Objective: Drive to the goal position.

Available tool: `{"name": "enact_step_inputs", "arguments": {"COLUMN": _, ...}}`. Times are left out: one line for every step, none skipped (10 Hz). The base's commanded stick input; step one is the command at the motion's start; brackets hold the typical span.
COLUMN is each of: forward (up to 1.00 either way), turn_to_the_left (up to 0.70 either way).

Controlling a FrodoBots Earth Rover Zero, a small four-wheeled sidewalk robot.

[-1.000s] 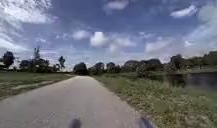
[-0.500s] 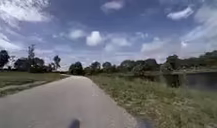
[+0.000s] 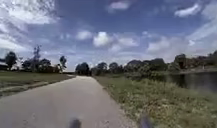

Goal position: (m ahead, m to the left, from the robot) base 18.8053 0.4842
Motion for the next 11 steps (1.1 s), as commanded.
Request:
{"name": "enact_step_inputs", "arguments": {"forward": 0.52, "turn_to_the_left": 0.52}}
{"name": "enact_step_inputs", "arguments": {"forward": 0.52, "turn_to_the_left": 0.52}}
{"name": "enact_step_inputs", "arguments": {"forward": 0.52, "turn_to_the_left": 0.52}}
{"name": "enact_step_inputs", "arguments": {"forward": 0.52, "turn_to_the_left": 0.52}}
{"name": "enact_step_inputs", "arguments": {"forward": 0.52, "turn_to_the_left": 0.52}}
{"name": "enact_step_inputs", "arguments": {"forward": 0.53, "turn_to_the_left": 0.51}}
{"name": "enact_step_inputs", "arguments": {"forward": 0.63, "turn_to_the_left": 0.26}}
{"name": "enact_step_inputs", "arguments": {"forward": 0.65, "turn_to_the_left": 0.17}}
{"name": "enact_step_inputs", "arguments": {"forward": 0.68, "turn_to_the_left": 0.08}}
{"name": "enact_step_inputs", "arguments": {"forward": 0.69, "turn_to_the_left": 0.03}}
{"name": "enact_step_inputs", "arguments": {"forward": 0.69, "turn_to_the_left": 0.03}}
